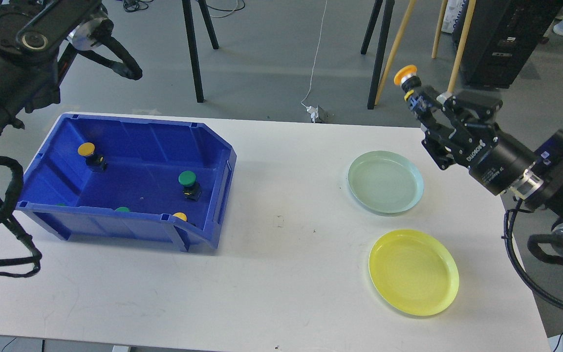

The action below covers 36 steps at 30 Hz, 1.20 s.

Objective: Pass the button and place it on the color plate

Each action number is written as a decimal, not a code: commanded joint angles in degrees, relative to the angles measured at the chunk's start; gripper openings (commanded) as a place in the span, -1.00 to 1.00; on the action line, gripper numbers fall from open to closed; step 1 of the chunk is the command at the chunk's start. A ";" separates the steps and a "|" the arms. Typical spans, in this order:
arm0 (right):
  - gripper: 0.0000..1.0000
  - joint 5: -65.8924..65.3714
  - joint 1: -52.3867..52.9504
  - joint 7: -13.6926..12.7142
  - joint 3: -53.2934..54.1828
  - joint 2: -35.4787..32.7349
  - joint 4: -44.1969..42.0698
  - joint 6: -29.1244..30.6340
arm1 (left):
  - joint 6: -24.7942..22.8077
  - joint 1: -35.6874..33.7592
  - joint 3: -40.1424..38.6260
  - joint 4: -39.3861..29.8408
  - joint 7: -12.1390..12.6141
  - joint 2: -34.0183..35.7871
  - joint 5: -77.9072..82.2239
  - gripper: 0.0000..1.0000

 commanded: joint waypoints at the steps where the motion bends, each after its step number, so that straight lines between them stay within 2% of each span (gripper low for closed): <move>1: -0.68 -0.69 -4.54 0.00 -6.59 -4.05 1.23 -0.04 | 0.01 -0.07 0.41 0.11 -0.25 0.25 0.11 0.91; 4: -0.66 -0.78 -7.18 0.00 -11.25 -5.72 1.32 -0.39 | 0.01 0.02 0.50 0.11 -1.36 0.07 0.20 0.92; 14: -0.55 -1.66 -10.52 0.00 -17.85 -6.69 -0.61 -0.57 | 0.01 0.20 0.67 0.11 -1.36 -0.72 0.20 0.94; 32: 0.35 -1.92 -10.79 0.00 -18.39 -6.08 -4.05 -0.65 | 0.01 3.10 0.76 0.02 -1.36 -0.46 5.20 0.94; 36: 0.63 -1.57 -10.17 0.00 -16.37 -5.73 -3.96 -0.57 | 0.01 4.33 0.76 -0.07 -1.36 0.07 6.44 0.94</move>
